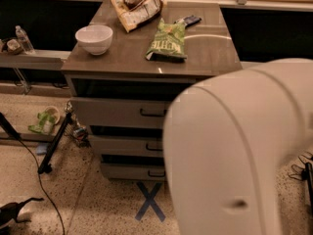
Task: Close middle drawer
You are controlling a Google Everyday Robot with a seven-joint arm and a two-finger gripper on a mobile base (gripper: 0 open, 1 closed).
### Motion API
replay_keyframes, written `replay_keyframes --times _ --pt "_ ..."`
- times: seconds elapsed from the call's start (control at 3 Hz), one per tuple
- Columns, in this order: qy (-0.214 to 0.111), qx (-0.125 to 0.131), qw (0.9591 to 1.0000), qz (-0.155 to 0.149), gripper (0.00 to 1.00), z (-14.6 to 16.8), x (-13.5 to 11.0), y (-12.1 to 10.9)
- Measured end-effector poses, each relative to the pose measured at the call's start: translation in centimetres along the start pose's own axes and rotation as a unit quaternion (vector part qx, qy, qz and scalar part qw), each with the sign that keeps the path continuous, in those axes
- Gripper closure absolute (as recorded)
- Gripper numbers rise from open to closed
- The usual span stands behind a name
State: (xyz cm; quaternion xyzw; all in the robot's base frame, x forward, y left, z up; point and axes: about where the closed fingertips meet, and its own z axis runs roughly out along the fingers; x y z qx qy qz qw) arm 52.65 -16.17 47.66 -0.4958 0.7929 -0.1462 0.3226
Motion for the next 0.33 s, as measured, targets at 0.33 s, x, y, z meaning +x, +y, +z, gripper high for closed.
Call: replay_keyframes --times 0.33 --pt "0.024 -0.007 0.9997 0.009 0.83 -3.8 0.31 -2.23"
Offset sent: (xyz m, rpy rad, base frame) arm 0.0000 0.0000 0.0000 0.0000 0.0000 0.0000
